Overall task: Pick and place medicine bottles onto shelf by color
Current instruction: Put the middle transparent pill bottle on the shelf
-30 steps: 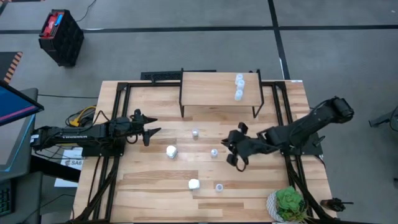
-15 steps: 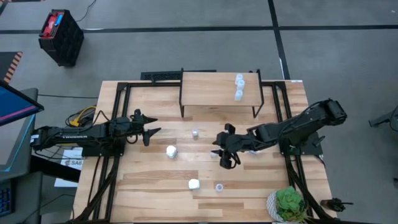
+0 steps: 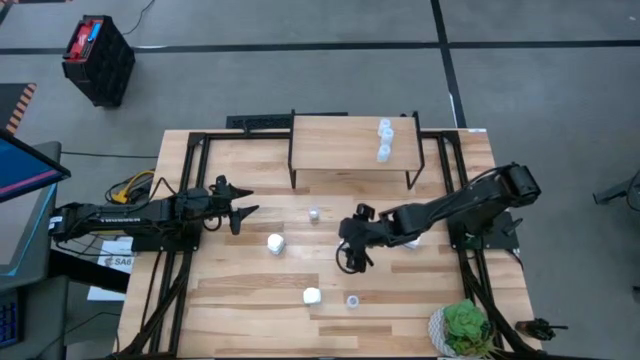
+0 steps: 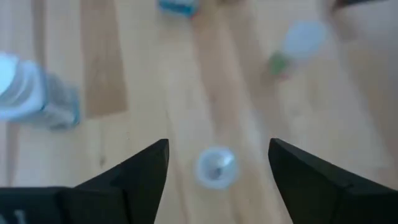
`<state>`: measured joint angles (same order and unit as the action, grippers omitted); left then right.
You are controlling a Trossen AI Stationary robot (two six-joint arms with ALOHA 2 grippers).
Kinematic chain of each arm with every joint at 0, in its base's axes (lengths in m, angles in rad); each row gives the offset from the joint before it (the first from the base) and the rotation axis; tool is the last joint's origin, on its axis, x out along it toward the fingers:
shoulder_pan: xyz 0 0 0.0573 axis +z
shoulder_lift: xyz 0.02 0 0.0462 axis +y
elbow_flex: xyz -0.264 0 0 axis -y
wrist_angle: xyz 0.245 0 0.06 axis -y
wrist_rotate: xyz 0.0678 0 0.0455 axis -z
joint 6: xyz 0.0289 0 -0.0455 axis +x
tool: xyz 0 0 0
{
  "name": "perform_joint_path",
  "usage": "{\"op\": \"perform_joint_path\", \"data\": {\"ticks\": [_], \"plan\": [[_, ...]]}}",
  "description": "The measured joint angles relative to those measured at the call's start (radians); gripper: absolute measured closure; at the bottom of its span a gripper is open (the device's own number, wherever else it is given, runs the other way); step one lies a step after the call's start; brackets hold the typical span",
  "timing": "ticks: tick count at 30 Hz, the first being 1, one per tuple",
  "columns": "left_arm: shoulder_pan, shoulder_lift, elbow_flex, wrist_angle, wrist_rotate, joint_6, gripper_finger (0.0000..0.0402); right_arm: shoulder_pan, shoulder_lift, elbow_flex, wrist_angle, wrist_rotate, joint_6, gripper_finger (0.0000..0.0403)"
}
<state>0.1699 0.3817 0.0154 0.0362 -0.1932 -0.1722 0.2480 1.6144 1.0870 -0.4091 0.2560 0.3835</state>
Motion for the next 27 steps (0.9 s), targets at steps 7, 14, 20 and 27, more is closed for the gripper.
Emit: {"op": "perform_joint_path", "data": {"ticks": [7,14,20,27], "plan": [[0.0,0.0,0.0,0.0,0.0,0.0,0.0155,-0.003,0.081,-0.001,-0.005,-0.048,0.0,0.0104],[0.0,0.0,0.0,0.0,-0.001,0.003,0.0155,-0.037,0.132,-0.001,-0.009,-0.047,0.019,0.0104],[0.0,0.004,0.0,0.0,-0.001,0.003,0.0155,-0.043,0.141,0.0,0.003,-0.047,0.019,0.0108],[0.0,0.005,0.0,0.0,-0.001,0.003,0.0155,-0.043,0.141,0.0,-0.019,-0.048,0.019,0.0139]]}}
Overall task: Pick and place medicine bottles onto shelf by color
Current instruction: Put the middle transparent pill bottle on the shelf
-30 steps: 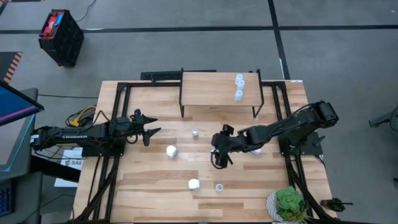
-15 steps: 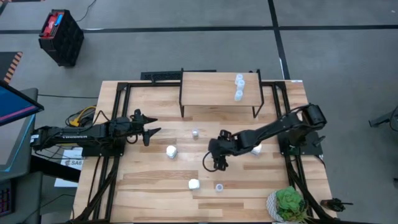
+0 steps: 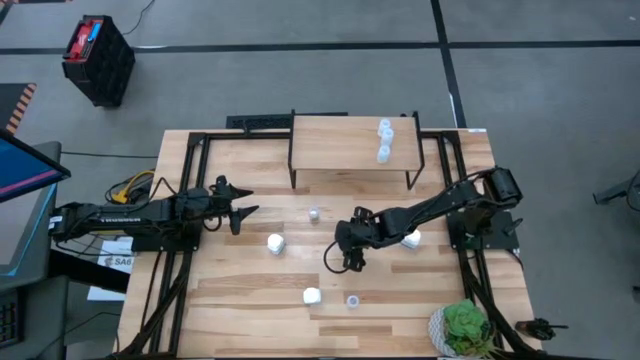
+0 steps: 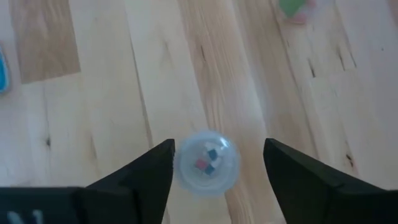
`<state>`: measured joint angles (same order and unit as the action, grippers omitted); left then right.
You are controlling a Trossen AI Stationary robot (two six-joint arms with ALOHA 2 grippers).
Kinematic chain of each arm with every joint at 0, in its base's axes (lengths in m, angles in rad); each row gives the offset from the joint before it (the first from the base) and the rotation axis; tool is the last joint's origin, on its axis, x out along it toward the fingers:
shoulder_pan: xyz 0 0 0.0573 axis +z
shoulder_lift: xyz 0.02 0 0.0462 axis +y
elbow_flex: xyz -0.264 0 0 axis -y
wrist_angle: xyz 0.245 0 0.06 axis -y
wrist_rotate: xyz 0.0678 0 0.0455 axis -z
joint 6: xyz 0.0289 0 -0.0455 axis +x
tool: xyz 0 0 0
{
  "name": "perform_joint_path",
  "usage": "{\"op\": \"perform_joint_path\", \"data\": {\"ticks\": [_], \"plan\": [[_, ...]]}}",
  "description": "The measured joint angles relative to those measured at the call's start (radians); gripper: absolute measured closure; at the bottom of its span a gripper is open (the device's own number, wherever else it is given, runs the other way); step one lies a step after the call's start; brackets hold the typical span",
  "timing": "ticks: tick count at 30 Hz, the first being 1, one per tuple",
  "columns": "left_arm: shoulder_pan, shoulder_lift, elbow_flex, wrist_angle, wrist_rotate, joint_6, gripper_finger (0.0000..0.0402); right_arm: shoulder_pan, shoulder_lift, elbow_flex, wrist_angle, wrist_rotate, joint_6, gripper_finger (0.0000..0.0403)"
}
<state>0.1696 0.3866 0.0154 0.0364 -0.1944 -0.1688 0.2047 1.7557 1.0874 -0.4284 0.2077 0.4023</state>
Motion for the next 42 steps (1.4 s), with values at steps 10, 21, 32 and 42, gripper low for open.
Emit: {"op": "perform_joint_path", "data": {"ticks": [10,21,32,42], "plan": [[0.0,0.0,0.0,0.0,0.0,0.0,0.0155,-0.015,0.0,0.0,0.016,-0.001,0.063,0.022],[0.0,0.0,0.0,0.0,0.0,0.001,0.0155,-0.087,-0.031,0.228,-0.166,-0.002,0.052,0.028],[0.0,0.0,0.0,0.0,0.001,0.001,0.0155,-0.257,-0.048,0.644,-0.467,0.213,-0.189,0.0274],[0.0,0.0,0.0,0.0,0.0,0.001,0.0155,-0.533,-0.036,0.703,-0.503,0.205,-0.19,0.0264]]}}
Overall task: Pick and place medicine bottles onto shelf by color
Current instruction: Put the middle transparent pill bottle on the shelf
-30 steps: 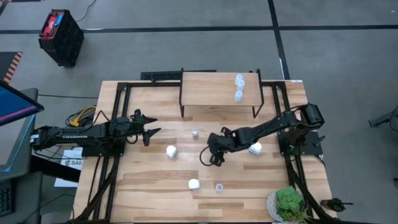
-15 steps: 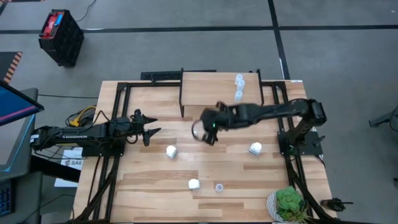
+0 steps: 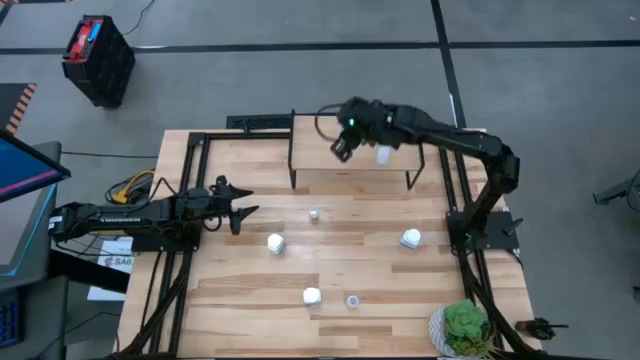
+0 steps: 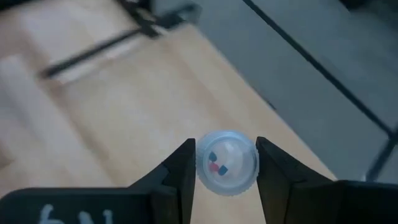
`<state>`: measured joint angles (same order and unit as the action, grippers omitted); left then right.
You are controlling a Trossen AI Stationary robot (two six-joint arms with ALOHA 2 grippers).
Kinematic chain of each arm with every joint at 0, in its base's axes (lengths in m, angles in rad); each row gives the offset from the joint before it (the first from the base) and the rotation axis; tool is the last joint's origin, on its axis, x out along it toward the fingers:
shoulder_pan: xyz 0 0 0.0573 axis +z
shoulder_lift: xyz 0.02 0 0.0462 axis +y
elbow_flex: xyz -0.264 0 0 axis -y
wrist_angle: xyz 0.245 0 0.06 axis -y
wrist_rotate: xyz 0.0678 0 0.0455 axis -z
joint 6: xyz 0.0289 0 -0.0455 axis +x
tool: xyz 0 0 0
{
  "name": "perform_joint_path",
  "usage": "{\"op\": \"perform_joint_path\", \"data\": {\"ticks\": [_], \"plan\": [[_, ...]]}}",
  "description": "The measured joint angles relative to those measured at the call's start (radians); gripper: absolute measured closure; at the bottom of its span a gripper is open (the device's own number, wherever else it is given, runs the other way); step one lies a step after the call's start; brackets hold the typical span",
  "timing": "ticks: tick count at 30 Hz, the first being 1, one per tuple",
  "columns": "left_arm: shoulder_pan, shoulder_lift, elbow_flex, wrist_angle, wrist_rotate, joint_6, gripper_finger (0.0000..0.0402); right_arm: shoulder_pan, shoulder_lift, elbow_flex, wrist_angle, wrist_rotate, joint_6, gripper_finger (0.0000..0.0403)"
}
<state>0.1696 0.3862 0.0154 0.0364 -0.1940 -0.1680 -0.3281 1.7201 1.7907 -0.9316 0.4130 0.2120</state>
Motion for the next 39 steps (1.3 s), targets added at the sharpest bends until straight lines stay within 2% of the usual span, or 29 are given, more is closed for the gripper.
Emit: {"op": "perform_joint_path", "data": {"ticks": [6,11,29,39], "plan": [[0.0,0.0,0.0,0.0,0.0,0.0,0.0155,-0.111,0.002,0.0,-0.005,-0.119,0.028,0.0267],[0.0,0.0,0.0,0.0,0.0,0.0,0.0155,-0.142,0.003,0.0,-0.024,-0.135,0.05,0.0265],[0.0,0.0,0.0,0.0,0.0,0.007,0.0155,-0.154,0.003,-0.087,0.024,-0.163,0.036,0.0264],[0.0,0.0,0.0,0.0,0.0,0.007,0.0155,-0.154,0.002,-0.102,0.037,-0.251,-0.112,0.0263]]}}
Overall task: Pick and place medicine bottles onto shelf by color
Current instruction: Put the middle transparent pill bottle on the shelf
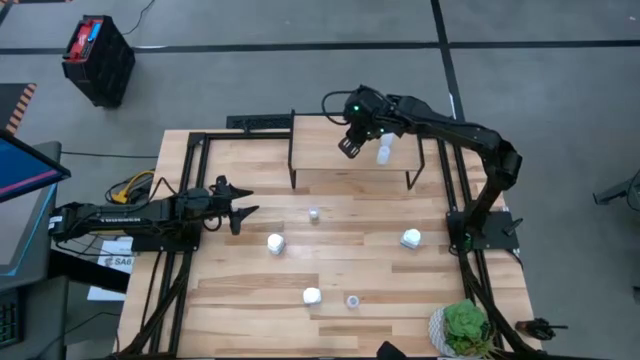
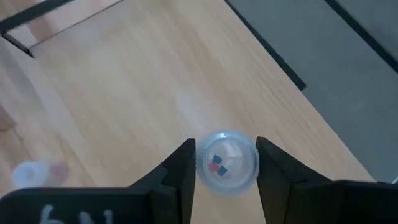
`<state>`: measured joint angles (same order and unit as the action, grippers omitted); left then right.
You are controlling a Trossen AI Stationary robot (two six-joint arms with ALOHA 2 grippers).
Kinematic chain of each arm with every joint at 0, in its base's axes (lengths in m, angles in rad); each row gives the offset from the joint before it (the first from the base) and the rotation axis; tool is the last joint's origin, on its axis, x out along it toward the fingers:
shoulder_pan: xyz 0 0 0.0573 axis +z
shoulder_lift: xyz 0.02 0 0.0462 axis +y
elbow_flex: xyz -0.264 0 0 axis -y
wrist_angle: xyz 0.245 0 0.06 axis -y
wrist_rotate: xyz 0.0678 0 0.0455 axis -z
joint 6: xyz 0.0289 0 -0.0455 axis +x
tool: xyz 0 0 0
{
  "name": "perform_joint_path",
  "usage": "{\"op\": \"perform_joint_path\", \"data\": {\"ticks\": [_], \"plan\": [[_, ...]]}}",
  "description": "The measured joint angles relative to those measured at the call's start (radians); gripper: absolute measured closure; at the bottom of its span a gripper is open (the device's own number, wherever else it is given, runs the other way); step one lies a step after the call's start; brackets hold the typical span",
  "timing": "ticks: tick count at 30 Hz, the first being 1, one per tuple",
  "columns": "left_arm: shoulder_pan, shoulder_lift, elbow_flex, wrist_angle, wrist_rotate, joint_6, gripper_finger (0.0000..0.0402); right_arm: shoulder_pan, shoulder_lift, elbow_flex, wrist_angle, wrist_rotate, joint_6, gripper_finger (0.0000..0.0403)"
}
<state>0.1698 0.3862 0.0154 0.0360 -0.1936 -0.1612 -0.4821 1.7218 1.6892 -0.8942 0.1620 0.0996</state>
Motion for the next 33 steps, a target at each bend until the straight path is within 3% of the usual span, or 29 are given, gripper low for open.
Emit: {"op": "perform_joint_path", "data": {"ticks": [9,21,33], "plan": [[0.0,0.0,0.0,0.0,0.0,0.0,0.0155,-0.004,0.001,-0.031,0.003,0.019,0.065,0.0264],[0.0,0.0,0.0,0.0,0.0,0.0,0.0155,0.007,0.001,-0.031,-0.036,-0.004,0.006,0.0261],[0.0,0.0,0.0,0.0,0.0,0.0,0.0155,0.011,0.001,-0.031,-0.038,-0.004,0.002,0.0223]]}}
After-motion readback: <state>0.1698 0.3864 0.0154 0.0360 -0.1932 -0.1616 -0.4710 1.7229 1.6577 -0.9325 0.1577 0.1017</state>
